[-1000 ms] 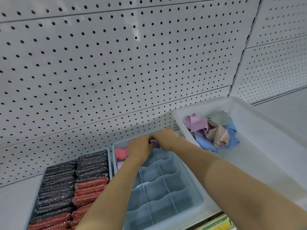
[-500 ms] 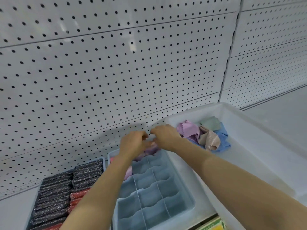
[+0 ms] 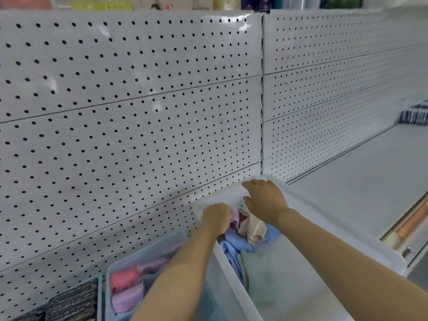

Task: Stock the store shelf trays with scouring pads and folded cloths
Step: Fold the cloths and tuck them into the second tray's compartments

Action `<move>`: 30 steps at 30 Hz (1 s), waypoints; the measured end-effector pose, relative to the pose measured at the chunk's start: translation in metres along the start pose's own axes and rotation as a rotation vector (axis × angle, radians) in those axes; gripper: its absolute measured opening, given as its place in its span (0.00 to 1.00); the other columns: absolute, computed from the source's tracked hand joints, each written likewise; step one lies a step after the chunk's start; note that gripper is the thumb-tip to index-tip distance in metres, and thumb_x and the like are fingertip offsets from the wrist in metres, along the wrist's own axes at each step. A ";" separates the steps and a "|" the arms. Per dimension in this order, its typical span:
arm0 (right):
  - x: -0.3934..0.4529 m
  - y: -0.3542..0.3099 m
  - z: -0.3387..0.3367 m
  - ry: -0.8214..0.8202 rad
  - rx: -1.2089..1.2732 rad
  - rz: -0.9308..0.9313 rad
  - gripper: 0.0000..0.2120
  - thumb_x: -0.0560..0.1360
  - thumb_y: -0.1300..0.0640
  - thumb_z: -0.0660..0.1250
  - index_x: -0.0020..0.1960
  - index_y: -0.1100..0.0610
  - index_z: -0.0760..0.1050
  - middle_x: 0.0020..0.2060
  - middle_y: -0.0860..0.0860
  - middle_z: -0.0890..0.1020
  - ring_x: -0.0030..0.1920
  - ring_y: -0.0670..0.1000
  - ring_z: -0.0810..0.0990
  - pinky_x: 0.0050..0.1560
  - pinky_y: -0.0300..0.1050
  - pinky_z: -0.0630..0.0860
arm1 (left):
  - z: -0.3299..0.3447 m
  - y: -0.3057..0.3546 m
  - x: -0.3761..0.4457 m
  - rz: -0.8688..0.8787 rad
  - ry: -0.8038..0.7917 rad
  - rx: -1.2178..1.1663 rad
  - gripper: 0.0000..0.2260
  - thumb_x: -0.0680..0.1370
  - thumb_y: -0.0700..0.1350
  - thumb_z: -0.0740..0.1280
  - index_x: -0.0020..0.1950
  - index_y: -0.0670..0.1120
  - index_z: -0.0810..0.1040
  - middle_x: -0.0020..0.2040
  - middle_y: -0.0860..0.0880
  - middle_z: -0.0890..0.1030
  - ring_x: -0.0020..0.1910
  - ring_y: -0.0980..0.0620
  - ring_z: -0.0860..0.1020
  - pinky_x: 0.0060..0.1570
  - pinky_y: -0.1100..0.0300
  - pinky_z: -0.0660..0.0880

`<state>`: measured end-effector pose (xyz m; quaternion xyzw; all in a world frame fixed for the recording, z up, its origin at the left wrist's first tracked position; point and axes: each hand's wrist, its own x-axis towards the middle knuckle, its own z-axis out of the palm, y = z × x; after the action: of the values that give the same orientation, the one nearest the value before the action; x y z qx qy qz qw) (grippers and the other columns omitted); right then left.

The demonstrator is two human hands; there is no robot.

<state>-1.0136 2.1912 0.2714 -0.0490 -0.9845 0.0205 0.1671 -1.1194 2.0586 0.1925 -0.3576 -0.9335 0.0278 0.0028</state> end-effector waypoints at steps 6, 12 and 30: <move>-0.006 0.027 -0.003 -0.007 -0.015 0.025 0.17 0.77 0.55 0.58 0.65 0.56 0.71 0.59 0.52 0.78 0.58 0.55 0.75 0.60 0.46 0.66 | 0.017 0.008 0.019 0.009 0.040 0.073 0.13 0.80 0.44 0.58 0.64 0.44 0.70 0.63 0.44 0.74 0.61 0.42 0.72 0.59 0.51 0.69; -0.009 0.033 -0.001 -0.037 0.020 -0.013 0.17 0.78 0.53 0.59 0.65 0.56 0.71 0.58 0.53 0.78 0.58 0.55 0.75 0.60 0.47 0.68 | 0.016 0.008 0.020 -0.120 0.033 0.140 0.13 0.80 0.49 0.60 0.59 0.46 0.77 0.58 0.44 0.79 0.60 0.43 0.73 0.59 0.54 0.68; -0.006 -0.026 -0.039 -0.353 1.721 0.524 0.31 0.76 0.37 0.60 0.53 0.66 0.78 0.45 0.62 0.84 0.48 0.61 0.84 0.49 0.54 0.80 | -0.146 -0.005 -0.094 -0.367 0.582 -1.445 0.11 0.70 0.47 0.71 0.50 0.46 0.78 0.46 0.47 0.80 0.42 0.49 0.76 0.40 0.57 0.71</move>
<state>-0.9976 2.1654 0.3081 -0.1253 -0.5981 0.7914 -0.0170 -1.0494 1.9998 0.3395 -0.1047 -0.7264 -0.6791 0.0184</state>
